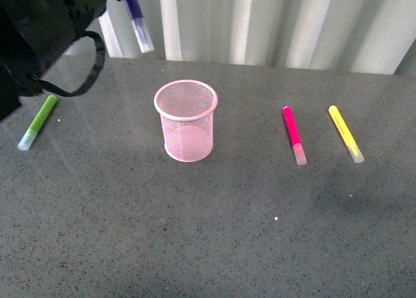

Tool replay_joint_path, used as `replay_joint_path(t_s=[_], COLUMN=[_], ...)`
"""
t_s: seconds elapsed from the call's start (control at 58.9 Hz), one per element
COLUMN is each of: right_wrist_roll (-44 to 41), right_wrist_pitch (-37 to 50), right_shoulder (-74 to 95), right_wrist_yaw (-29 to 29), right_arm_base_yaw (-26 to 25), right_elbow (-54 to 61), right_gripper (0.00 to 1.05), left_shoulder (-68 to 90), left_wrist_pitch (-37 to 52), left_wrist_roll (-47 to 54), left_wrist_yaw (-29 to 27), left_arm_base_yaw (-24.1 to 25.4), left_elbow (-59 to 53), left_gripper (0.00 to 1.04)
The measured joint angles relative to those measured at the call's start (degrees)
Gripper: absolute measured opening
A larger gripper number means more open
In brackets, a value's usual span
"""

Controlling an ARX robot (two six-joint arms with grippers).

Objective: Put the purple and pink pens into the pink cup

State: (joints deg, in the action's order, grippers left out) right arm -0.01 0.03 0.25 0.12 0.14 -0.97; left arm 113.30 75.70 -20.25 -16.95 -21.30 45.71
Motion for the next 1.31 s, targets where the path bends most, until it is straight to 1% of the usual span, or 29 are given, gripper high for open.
replay_joint_path(t_s=[0.085,0.289,0.544,1.308], right_wrist_roll=[0.00,0.00,-0.02,0.00], right_wrist_pitch=[0.00,0.00,0.00,0.00], right_shoulder=[0.00,0.00,0.00,0.00], right_wrist_yaw=[0.00,-0.02,-0.02,0.00], right_arm_base_yaw=[0.00,0.00,0.00,0.00], right_elbow=[0.00,0.00,0.00,0.00], right_gripper=[0.98,0.98,0.98,0.98], left_shoulder=[1.60,5.01,9.01,16.68], left_wrist_pitch=[0.96,2.45,4.11,3.34], left_wrist_roll=[-0.55,0.35,2.47,3.67], left_wrist_yaw=[-1.14,-1.22,-1.88,-3.28], left_arm_base_yaw=[-1.36,-2.73,-3.15,-4.33], left_elbow=[0.87,2.23,3.08,8.85], left_gripper=[0.13,0.13,0.13,0.13])
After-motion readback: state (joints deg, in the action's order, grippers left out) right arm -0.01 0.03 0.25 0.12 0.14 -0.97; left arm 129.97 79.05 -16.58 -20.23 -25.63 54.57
